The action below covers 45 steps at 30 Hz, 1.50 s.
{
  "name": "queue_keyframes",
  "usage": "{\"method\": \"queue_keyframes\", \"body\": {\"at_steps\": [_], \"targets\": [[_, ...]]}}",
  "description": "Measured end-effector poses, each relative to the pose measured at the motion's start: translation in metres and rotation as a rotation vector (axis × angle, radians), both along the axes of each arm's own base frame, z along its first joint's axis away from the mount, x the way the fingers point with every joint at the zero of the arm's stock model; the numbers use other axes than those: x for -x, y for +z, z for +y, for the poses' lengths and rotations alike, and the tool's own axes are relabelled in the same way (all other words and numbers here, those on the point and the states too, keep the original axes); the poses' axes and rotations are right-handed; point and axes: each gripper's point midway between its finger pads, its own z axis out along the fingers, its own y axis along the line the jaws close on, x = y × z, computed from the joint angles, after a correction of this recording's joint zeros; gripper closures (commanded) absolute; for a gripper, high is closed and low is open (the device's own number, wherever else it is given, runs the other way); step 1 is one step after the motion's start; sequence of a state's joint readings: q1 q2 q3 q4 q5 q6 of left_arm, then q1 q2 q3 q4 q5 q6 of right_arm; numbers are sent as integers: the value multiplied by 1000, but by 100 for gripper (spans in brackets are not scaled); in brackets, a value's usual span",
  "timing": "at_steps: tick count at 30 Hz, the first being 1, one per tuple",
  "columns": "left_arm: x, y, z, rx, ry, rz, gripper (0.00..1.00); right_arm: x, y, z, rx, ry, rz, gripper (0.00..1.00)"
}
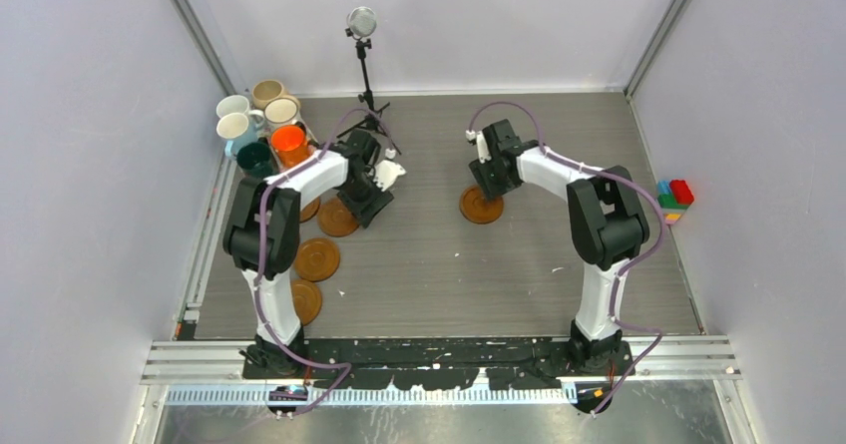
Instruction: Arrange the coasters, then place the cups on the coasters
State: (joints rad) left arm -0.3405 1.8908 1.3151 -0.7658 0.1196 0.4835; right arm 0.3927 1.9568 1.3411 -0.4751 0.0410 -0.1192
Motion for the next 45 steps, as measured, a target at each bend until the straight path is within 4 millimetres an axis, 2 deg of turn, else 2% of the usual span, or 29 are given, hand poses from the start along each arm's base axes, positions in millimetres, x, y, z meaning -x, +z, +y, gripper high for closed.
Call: {"method": "queue_keyframes", "body": {"at_steps": [5,9,12,17,24,26,29,32,35,38,41,43,45], "targets": [[-7,1,-30,-8,-65,13,49,-10,0,-33,-5,-60,6,50],[-20,3,-61,1,-114,4,50,-18,0,-62,-4,-113,8,50],[-28,5,-82,21,-140,-5,49,-20,-1,-75,-5,-135,12,50],[-39,8,-113,36,-176,-26,50,-21,0,-86,-5,-141,16,50],[-67,-2,-147,53,-180,-34,49,-27,0,-98,9,-157,41,51],[-75,1,-156,76,-176,-46,46,-30,0,-100,13,-158,43,52],[-73,6,-161,101,-163,-39,38,-30,1,-100,13,-156,44,52],[-68,13,-157,97,-158,-39,33,-30,1,-100,12,-156,45,52],[-50,28,-135,62,-148,-40,31,-30,1,-100,10,-154,45,52],[-32,50,-102,43,-120,-57,30,-30,0,-99,5,-153,47,53],[-33,65,-62,18,-62,-93,31,-30,0,-98,0,-149,48,53],[-39,64,-38,-16,-17,-111,31,-29,0,-97,-4,-147,49,53],[-44,55,-14,-70,19,-120,31,-29,0,-97,-8,-145,50,53]]}}
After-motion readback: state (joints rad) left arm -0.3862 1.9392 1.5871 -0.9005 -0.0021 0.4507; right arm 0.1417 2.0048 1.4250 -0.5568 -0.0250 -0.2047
